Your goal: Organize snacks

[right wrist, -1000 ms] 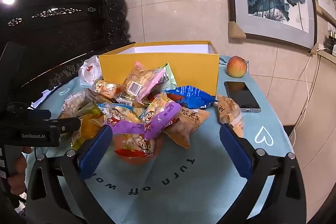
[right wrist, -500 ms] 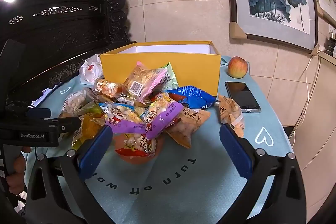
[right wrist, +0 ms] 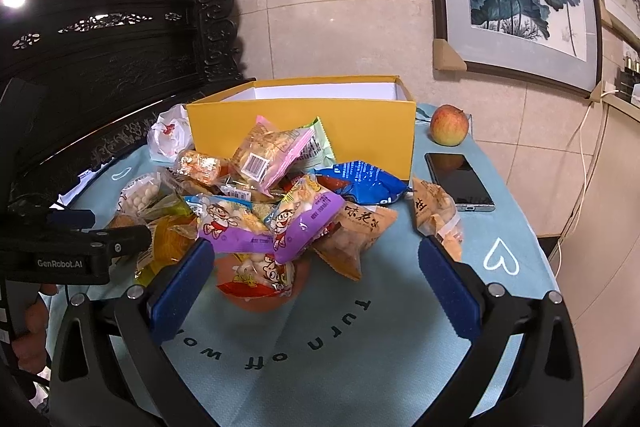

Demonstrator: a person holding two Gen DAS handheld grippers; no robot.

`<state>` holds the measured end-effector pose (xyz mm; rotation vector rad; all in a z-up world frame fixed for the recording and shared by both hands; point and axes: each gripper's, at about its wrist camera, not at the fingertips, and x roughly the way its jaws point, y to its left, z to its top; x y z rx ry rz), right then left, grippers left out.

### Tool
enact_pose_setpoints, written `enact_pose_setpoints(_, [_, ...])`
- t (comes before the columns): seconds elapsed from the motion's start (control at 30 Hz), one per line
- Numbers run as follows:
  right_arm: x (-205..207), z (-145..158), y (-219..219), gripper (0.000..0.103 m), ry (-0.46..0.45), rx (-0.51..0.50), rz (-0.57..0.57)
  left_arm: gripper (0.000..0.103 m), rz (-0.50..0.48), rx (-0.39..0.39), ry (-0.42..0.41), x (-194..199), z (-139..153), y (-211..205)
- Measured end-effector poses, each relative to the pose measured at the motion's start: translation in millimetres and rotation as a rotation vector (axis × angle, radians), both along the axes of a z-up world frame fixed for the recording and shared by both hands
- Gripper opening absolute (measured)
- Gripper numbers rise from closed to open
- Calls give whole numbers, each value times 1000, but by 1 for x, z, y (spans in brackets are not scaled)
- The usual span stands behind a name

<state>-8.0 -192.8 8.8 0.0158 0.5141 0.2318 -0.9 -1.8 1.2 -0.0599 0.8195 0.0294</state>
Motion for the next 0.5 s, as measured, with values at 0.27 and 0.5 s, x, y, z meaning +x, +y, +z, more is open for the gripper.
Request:
enact_pose_setpoints(0.27, [-1,0,0,102,1,1,-3,101,1,-1,-2,-1,0,0])
enact_pose_setpoints(0.5, [-1,0,0,102,-1,1,-3,101,-1,0,-8,-5,0,-2])
